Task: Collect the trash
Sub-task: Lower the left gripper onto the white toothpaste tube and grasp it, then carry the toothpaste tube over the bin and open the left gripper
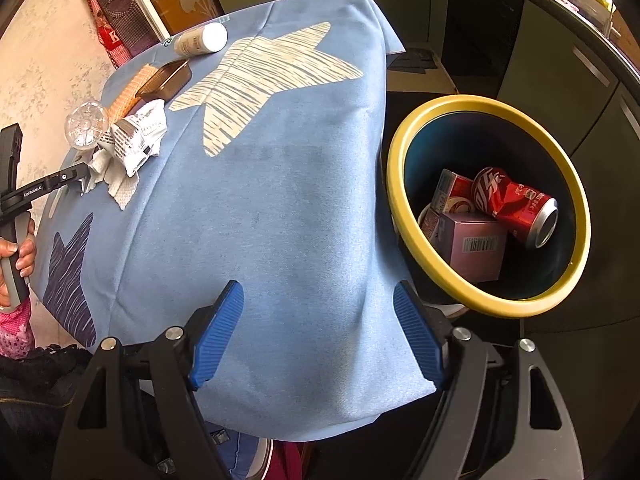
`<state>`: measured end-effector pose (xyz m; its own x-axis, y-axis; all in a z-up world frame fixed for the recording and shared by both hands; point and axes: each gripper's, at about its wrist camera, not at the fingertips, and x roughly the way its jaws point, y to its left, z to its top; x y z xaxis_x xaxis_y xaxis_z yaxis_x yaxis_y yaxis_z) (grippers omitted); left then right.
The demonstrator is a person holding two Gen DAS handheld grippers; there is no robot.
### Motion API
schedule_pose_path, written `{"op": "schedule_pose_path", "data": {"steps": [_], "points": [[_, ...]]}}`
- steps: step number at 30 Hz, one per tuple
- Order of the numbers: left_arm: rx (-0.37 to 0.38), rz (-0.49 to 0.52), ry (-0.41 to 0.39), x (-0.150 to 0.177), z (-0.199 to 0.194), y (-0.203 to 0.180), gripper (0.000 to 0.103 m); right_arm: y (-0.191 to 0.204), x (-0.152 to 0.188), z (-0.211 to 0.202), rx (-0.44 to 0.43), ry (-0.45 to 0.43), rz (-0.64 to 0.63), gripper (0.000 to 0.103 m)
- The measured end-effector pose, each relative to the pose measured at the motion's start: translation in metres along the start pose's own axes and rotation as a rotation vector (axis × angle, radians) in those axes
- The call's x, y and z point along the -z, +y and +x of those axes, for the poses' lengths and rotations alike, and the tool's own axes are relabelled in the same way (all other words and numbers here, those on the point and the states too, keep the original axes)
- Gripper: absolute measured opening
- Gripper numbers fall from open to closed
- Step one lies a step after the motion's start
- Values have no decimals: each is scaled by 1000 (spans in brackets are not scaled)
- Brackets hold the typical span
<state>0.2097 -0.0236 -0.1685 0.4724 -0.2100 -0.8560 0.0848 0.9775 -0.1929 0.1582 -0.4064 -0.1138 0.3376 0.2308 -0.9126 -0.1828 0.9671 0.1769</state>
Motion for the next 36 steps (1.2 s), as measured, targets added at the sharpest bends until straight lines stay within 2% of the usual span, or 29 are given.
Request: {"op": "schedule_pose_path", "data": {"steps": [12,19,24,31,36], "points": [[-33,53,6,26,-31,24,41,9,-2,2,-2,8,-20,73],[-39,9,-26,28,-37,49,23,13,-3,4,-5,13,-30,73],[-50,24,-52,26,-37,52,14,17,-3,3,-3,16,-37,73],[-91,78,-43,34,-50,49,12,20,-1,0,1,15,-45,73],[-106,142,-39,49,-76,48,12,21,1,-2,1,10,-44,73]]}}
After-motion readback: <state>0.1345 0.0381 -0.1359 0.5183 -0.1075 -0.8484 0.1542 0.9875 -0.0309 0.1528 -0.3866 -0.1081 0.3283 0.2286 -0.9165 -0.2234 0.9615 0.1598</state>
